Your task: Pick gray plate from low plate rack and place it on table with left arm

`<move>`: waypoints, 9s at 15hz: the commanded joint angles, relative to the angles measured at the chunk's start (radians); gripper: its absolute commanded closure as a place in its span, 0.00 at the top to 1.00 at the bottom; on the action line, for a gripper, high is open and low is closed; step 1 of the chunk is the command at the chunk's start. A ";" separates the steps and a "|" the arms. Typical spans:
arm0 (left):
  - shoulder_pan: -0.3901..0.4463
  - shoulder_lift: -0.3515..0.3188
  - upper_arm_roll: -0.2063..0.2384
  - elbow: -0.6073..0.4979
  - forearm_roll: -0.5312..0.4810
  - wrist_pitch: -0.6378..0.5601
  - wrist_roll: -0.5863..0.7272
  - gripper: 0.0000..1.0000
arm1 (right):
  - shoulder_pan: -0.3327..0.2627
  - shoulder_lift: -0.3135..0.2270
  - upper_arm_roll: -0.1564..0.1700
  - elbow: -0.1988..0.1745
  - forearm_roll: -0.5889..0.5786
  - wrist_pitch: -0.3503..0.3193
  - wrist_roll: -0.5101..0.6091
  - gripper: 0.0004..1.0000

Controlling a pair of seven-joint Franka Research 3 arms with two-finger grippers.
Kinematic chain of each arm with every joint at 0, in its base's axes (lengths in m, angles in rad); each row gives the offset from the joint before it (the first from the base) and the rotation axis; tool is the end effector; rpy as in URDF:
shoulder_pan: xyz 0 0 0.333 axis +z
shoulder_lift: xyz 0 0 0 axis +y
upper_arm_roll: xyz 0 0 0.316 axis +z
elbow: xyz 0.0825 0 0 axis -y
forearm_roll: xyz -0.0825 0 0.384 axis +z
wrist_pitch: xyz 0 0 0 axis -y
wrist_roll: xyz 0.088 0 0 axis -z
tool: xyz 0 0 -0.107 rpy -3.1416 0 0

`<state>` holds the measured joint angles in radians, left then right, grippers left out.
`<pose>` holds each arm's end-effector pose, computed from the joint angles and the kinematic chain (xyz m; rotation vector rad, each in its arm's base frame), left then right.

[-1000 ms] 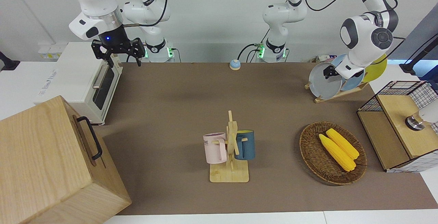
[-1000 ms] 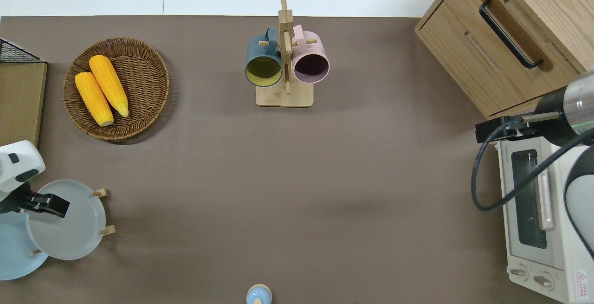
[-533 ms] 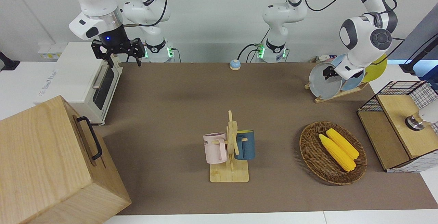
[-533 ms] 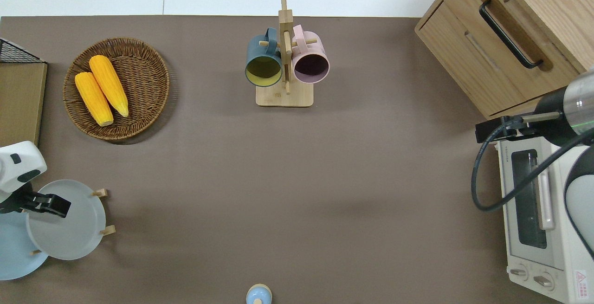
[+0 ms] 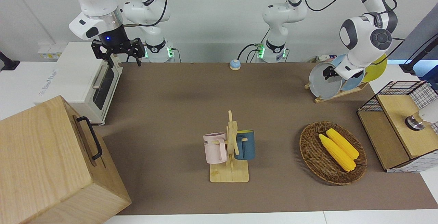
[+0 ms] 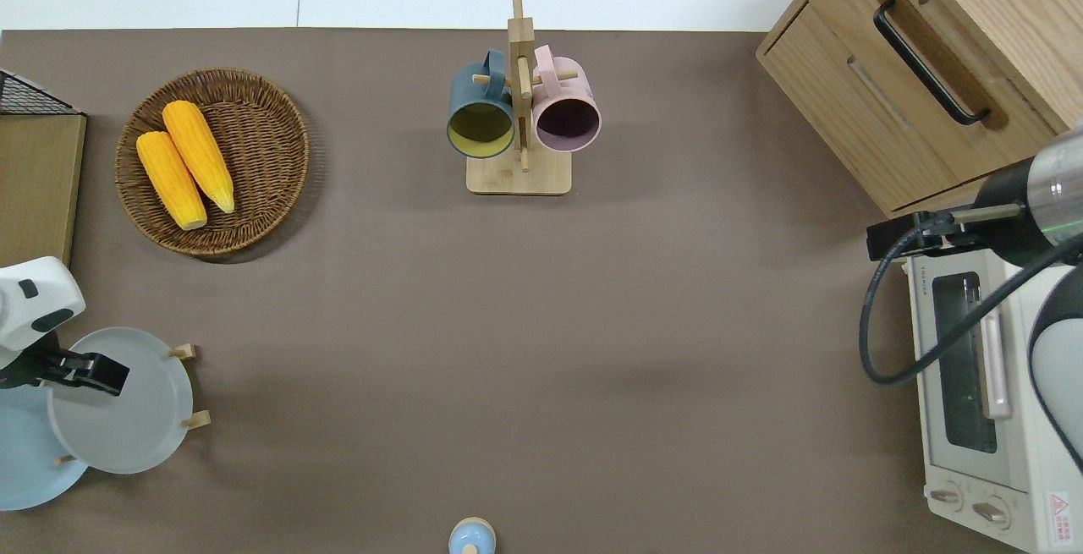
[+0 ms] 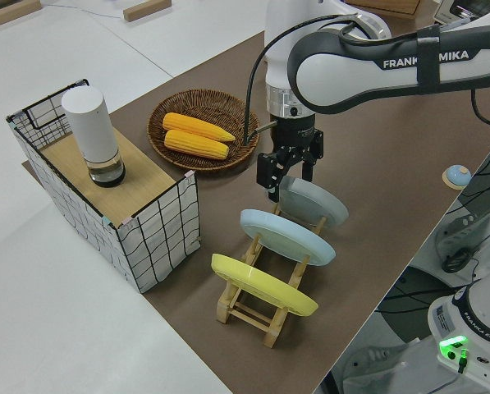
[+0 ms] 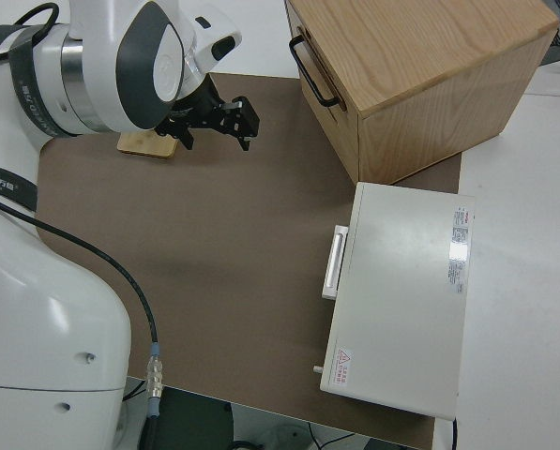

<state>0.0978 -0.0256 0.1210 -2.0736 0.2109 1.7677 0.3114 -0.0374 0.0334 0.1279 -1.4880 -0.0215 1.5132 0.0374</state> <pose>0.4931 0.1287 0.4223 -2.9766 0.2443 0.4841 0.5575 0.0468 0.6399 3.1228 0.0810 -0.0106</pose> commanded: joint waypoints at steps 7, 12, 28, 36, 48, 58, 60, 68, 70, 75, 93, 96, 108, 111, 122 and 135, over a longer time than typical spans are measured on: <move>0.008 -0.007 -0.001 -0.019 0.015 0.022 -0.006 0.04 | -0.022 0.010 0.021 0.021 -0.003 -0.016 0.013 0.98; 0.008 -0.007 -0.001 -0.016 0.016 0.016 0.011 0.00 | -0.022 0.010 0.021 0.021 -0.003 -0.016 0.013 0.98; -0.012 -0.007 -0.035 0.165 0.013 -0.158 0.009 0.00 | -0.022 0.010 0.021 0.020 -0.003 -0.016 0.013 0.98; -0.012 -0.022 -0.073 0.204 -0.013 -0.217 0.002 0.00 | -0.022 0.010 0.021 0.021 -0.003 -0.016 0.013 0.98; -0.015 0.049 -0.086 0.198 -0.384 -0.290 0.069 0.00 | -0.022 0.010 0.021 0.020 -0.003 -0.016 0.015 0.98; -0.003 0.135 -0.084 0.106 -0.504 -0.154 0.181 0.00 | -0.022 0.010 0.021 0.021 -0.003 -0.016 0.013 0.98; -0.001 0.135 -0.077 0.070 -0.513 -0.120 0.228 0.00 | -0.022 0.010 0.021 0.020 -0.003 -0.016 0.013 0.98; 0.005 0.144 -0.073 -0.043 -0.567 0.002 0.319 0.00 | -0.022 0.010 0.021 0.020 -0.003 -0.016 0.013 0.98; 0.003 0.148 -0.073 -0.054 -0.567 0.021 0.330 0.00 | -0.022 0.010 0.021 0.020 -0.003 -0.016 0.013 0.98; -0.007 0.207 -0.073 -0.086 -0.567 0.097 0.400 0.00 | -0.022 0.010 0.021 0.020 -0.003 -0.016 0.013 0.98; -0.010 0.220 -0.084 -0.043 -0.548 0.101 0.416 1.00 | -0.022 0.010 0.021 0.020 -0.003 -0.016 0.013 0.98; -0.010 0.211 -0.083 -0.023 -0.548 0.088 0.416 1.00 | -0.022 0.010 0.021 0.020 -0.003 -0.016 0.013 0.98; -0.018 0.104 -0.095 0.183 -0.414 0.004 0.175 1.00 | -0.022 0.010 0.021 0.020 -0.003 -0.016 0.013 0.98; -0.021 0.104 -0.138 0.263 -0.345 -0.008 0.077 1.00 | -0.022 0.010 0.021 0.020 -0.003 -0.016 0.013 0.98; -0.041 0.070 -0.184 0.512 -0.257 -0.249 -0.267 1.00 | -0.022 0.010 0.021 0.020 -0.003 -0.016 0.013 0.98; -0.159 0.052 -0.172 0.419 -0.153 -0.126 -0.238 1.00 | -0.022 0.010 0.021 0.021 -0.003 -0.016 0.013 0.98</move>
<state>-0.0472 0.0433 -0.0626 -1.5898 0.0382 1.5779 0.0617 -0.0374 0.0334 0.1279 -1.4880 -0.0215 1.5132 0.0374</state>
